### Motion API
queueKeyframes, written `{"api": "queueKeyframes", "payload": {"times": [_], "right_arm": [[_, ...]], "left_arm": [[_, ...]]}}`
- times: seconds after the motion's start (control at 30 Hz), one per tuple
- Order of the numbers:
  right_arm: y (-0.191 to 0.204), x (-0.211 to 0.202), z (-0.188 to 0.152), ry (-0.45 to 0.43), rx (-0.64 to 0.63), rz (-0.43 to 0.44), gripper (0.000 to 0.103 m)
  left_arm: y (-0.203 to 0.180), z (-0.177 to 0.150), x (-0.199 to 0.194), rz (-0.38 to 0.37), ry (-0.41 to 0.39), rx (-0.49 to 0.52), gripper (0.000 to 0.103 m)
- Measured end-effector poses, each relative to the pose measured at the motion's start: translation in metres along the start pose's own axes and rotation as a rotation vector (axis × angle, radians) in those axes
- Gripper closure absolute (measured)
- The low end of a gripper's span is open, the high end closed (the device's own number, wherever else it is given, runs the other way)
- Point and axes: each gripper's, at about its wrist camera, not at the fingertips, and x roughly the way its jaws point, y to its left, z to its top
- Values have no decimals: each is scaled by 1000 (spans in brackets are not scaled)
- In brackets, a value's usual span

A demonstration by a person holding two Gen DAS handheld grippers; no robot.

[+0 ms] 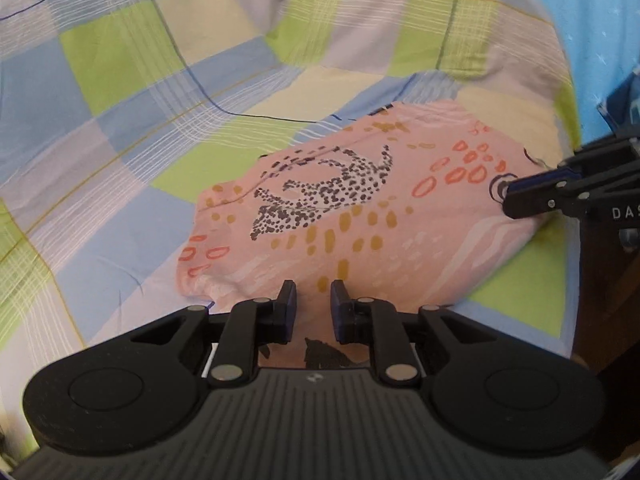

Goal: Fold clothes

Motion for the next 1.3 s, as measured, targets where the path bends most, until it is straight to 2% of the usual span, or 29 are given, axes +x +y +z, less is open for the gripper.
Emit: {"api": "queueKeyframes", "payload": {"times": [0.13,0.2,0.27,0.33,0.53,0.83,0.97,1.0,1.07,1.1,1.17,1.23,1.3], "right_arm": [[2,-7,6,-65,-5,0,85],[3,1,7,-36,-11,-15,80],[2,11,4,11,1,-24,80],[-1,14,1,11,23,-27,80],[0,18,1,5,35,-37,80],[2,18,-1,-1,18,-42,79],[1,15,2,13,31,-33,74],[0,11,4,3,40,-43,74],[-2,-4,9,-96,16,-111,74],[-2,-12,13,-147,-5,-148,74],[-7,-15,19,-188,-23,-170,74],[-12,-1,21,-153,-29,-155,74],[-13,15,25,-113,-19,-104,74]], "left_arm": [[5,15,6,53,-23,-98,86],[1,18,15,66,-23,-129,86],[-5,14,22,72,-19,-126,87],[-9,10,26,77,-18,-110,87],[5,6,26,22,-23,-204,87],[3,6,25,23,-26,-205,87],[2,8,24,32,-31,-194,86],[3,8,20,38,-52,-198,86],[7,12,9,33,-133,-227,86],[10,15,6,26,-154,-246,86],[15,20,10,4,-160,-278,86],[15,24,22,-21,-127,-281,85],[14,29,34,-21,-96,-260,85]]}}
